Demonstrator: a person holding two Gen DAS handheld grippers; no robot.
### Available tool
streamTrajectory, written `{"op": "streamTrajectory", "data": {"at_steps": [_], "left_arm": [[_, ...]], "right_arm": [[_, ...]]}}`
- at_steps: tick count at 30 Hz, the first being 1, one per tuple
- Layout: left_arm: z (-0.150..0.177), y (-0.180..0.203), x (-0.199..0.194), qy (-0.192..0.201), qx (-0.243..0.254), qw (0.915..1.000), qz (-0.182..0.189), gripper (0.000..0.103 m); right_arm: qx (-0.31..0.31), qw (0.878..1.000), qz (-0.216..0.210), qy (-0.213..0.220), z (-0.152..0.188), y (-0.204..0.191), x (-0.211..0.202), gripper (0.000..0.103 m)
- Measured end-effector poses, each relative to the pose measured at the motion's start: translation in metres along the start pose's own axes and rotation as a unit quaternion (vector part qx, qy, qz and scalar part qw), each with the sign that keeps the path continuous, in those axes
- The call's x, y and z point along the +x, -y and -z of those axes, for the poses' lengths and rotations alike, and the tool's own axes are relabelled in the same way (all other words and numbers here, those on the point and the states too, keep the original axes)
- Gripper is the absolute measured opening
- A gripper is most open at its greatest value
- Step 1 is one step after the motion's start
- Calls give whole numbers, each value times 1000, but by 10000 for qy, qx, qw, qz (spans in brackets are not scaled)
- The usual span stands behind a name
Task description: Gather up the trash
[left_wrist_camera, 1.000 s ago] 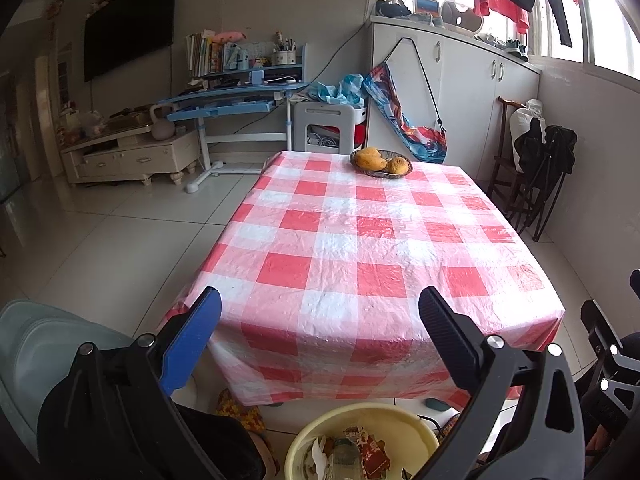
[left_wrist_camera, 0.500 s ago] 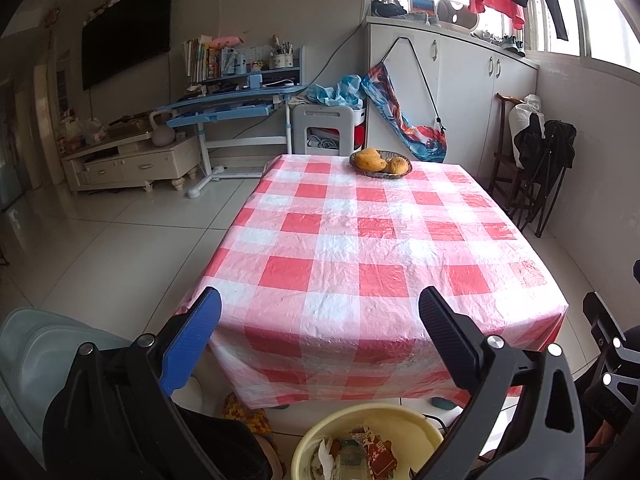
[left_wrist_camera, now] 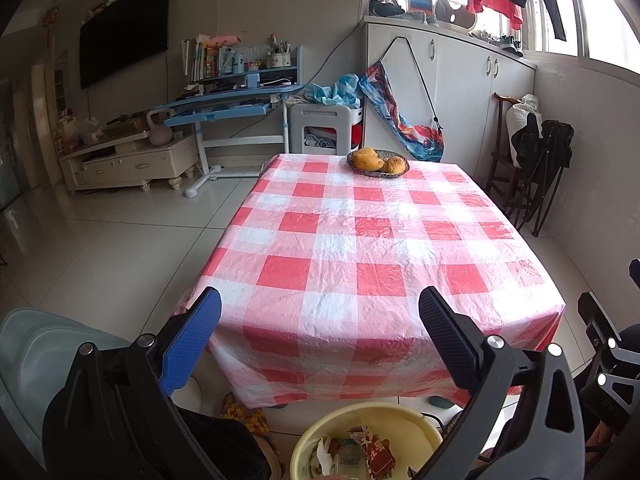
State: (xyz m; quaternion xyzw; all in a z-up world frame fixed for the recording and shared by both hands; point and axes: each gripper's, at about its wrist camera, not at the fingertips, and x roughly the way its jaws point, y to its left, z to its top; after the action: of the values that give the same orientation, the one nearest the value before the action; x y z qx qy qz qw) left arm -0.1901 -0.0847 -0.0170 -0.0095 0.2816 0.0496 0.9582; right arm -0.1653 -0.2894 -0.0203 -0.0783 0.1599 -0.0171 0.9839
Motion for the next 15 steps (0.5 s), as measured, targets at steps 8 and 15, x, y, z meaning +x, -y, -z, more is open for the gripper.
{"op": "streamTrajectory", "data": {"at_steps": [8, 15], "left_arm": [[-1, 0, -1, 40, 5, 10000, -4, 96], [-1, -1, -2, 43, 13, 10000, -5, 96]], "right_arm": [[-3, 10000, 1, -1, 1, -1, 0, 95], [-50, 10000, -27, -9, 1, -3, 1, 95]]}}
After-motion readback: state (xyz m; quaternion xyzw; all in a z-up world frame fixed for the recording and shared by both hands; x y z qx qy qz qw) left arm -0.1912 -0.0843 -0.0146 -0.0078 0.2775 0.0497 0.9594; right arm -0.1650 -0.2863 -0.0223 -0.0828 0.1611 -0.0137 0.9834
